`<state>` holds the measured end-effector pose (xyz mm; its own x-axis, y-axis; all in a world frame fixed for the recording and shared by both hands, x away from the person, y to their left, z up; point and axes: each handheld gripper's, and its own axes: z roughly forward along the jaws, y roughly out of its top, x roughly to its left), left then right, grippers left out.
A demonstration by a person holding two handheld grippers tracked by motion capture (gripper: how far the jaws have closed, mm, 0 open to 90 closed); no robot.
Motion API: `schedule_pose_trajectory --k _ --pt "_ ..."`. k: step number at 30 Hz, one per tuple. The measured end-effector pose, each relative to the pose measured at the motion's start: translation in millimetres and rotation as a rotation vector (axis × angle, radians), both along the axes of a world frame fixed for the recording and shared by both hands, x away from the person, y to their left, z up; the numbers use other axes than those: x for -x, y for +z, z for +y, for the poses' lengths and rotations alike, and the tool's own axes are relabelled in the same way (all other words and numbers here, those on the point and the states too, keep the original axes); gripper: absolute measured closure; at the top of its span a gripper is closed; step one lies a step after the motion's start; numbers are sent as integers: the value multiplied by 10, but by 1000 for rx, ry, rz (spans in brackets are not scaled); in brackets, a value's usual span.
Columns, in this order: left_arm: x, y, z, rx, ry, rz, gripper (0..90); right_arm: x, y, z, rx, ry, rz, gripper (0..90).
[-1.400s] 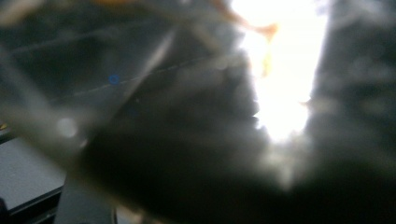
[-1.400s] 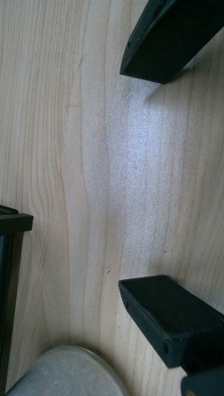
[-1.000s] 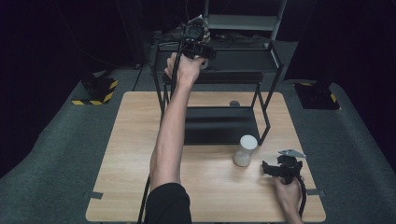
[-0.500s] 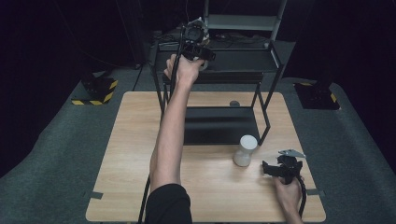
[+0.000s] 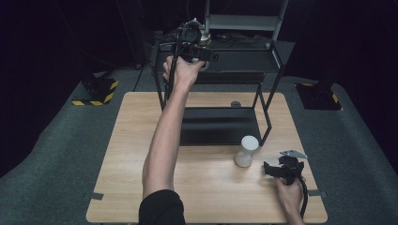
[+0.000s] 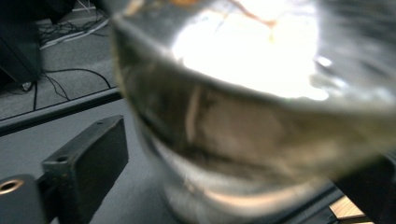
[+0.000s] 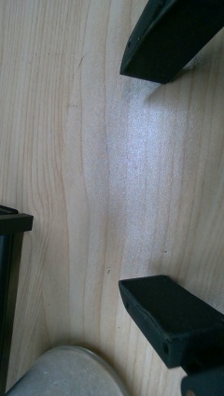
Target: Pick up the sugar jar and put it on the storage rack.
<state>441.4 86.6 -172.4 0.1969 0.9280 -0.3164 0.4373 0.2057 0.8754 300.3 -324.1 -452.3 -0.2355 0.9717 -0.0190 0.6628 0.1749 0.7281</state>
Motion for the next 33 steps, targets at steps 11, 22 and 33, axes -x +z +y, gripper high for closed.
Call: schedule_pose_trajectory --k 11,22,33 --pt "295 -48 110 -8 -26 -72 1 0 1 1 -1 -1 1 0" --pt "525 -128 249 -14 -45 -88 2 0 1 0 -1 -1 1 0" --pt "783 -294 350 0 -137 -103 3 0 2 1 -1 -1 1 0"
